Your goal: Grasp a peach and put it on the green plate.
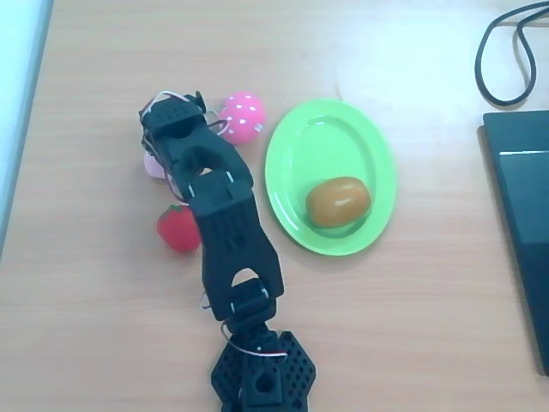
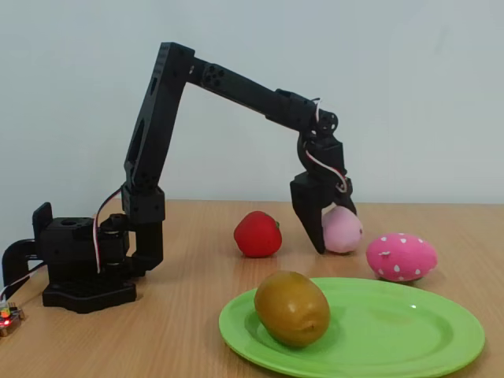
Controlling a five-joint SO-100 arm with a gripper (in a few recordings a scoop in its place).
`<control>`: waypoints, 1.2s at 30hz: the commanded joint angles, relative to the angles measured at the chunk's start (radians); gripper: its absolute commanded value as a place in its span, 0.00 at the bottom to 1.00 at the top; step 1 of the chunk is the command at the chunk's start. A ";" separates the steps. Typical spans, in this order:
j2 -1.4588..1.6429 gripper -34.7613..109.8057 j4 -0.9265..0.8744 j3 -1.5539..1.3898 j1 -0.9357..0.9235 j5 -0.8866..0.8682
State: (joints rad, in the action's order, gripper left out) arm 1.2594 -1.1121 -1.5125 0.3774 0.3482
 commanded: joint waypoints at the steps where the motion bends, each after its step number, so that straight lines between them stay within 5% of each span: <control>1: -0.005 0.53 -0.020 0.029 0.011 0.008; 36: 0.066 0.49 -0.132 0.212 -0.014 -0.009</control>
State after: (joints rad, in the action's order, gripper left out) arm 1.2517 -1.2287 -1.3530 0.3636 0.3329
